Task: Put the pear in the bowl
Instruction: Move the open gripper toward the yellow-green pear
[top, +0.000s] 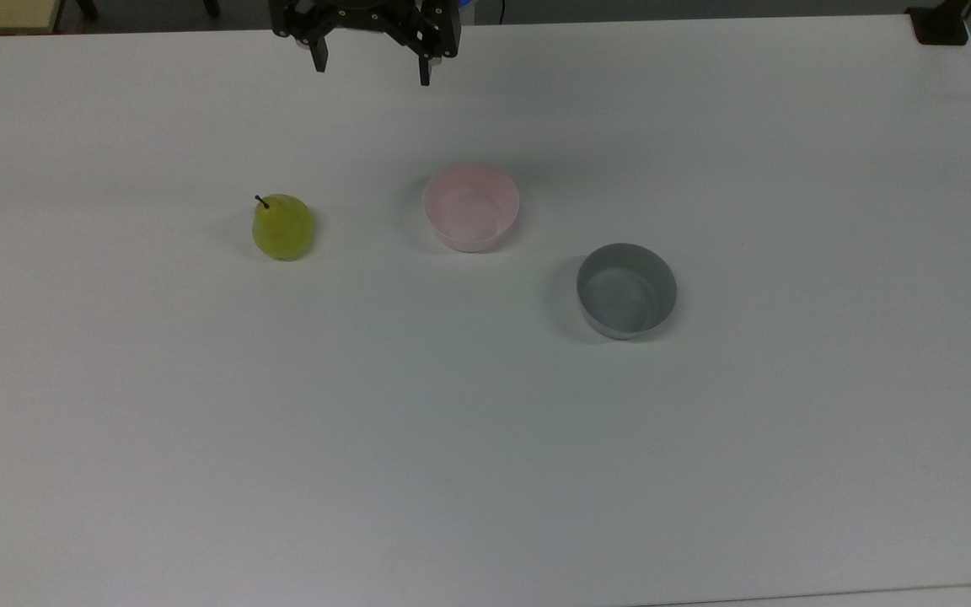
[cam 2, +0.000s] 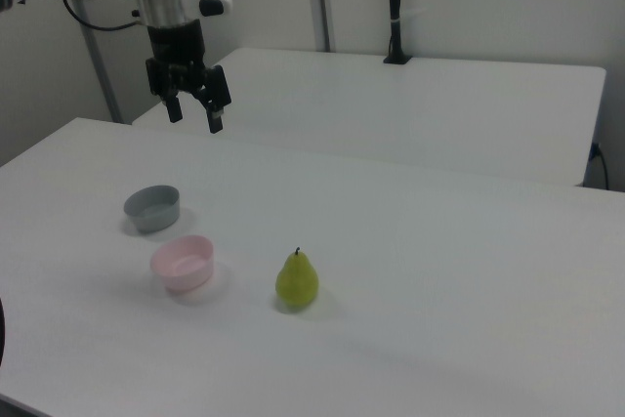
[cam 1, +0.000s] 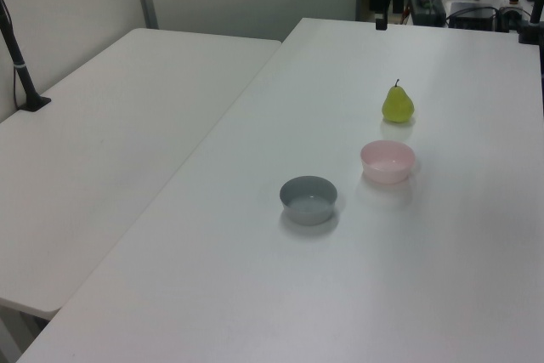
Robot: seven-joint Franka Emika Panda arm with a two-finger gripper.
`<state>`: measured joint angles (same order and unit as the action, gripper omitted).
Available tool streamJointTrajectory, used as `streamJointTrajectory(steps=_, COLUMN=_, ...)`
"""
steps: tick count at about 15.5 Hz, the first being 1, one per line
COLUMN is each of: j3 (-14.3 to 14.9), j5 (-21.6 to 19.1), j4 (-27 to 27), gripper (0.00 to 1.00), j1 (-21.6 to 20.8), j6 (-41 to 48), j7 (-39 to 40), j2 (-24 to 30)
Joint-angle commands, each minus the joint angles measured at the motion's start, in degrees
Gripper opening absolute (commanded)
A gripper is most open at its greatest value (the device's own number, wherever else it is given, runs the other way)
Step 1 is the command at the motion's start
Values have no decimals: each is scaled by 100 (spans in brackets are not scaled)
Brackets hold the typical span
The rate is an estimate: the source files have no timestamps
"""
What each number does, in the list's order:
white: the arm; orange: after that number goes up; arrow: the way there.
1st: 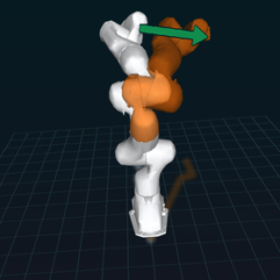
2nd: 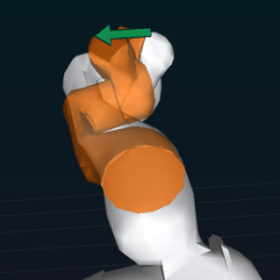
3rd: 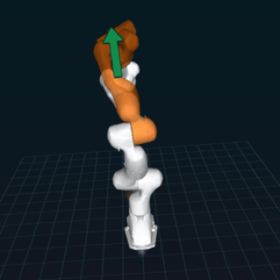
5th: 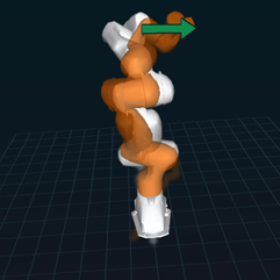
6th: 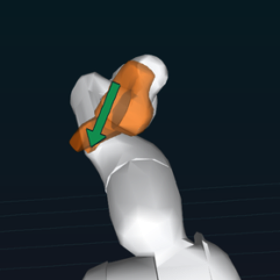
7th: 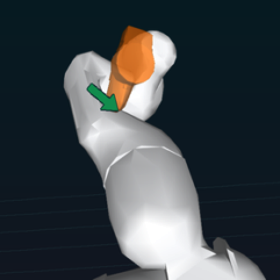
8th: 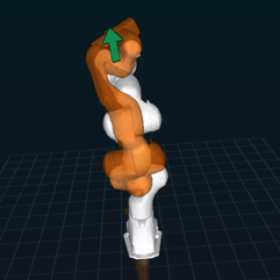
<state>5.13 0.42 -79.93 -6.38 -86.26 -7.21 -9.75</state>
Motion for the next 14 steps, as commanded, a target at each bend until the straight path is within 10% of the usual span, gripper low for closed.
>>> streamJointTrajectory(steps=1, j3=23, j5=-77, j4=-128, gripper=100, j1=-13, j6=12, j7=44, j2=96)
streamJointTrajectory(steps=14, j3=14, j5=-94, j4=-234, gripper=100, j1=-39, j6=-14, j7=614, j2=52)
